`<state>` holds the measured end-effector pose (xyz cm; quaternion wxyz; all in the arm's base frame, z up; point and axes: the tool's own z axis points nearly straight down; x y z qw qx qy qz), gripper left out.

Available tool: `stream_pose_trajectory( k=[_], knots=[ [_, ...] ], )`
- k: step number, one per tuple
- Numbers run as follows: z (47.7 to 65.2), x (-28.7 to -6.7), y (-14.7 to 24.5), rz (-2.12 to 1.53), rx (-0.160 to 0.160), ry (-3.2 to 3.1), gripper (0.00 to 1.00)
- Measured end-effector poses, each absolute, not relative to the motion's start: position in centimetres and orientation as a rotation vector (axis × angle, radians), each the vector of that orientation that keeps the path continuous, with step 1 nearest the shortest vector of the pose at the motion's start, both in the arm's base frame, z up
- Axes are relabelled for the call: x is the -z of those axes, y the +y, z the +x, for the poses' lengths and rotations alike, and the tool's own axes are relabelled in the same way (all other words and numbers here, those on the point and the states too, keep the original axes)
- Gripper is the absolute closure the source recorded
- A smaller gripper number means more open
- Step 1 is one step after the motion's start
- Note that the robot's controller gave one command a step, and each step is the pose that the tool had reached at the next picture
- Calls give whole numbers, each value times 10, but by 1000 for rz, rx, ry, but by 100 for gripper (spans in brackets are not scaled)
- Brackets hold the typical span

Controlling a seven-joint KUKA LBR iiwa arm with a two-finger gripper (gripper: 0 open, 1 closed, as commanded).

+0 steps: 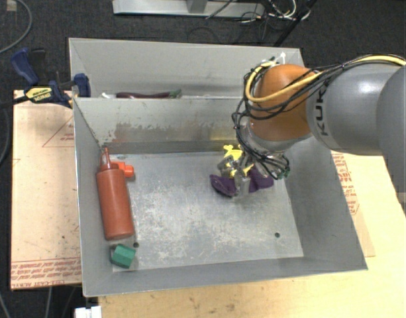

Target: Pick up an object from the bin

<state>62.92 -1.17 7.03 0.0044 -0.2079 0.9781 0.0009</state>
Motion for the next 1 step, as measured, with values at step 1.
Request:
stream_pose_trajectory(
  k=[1],
  knots=[
    [626, -223, -14, -552, -3, 3075, 100]
  ],
)
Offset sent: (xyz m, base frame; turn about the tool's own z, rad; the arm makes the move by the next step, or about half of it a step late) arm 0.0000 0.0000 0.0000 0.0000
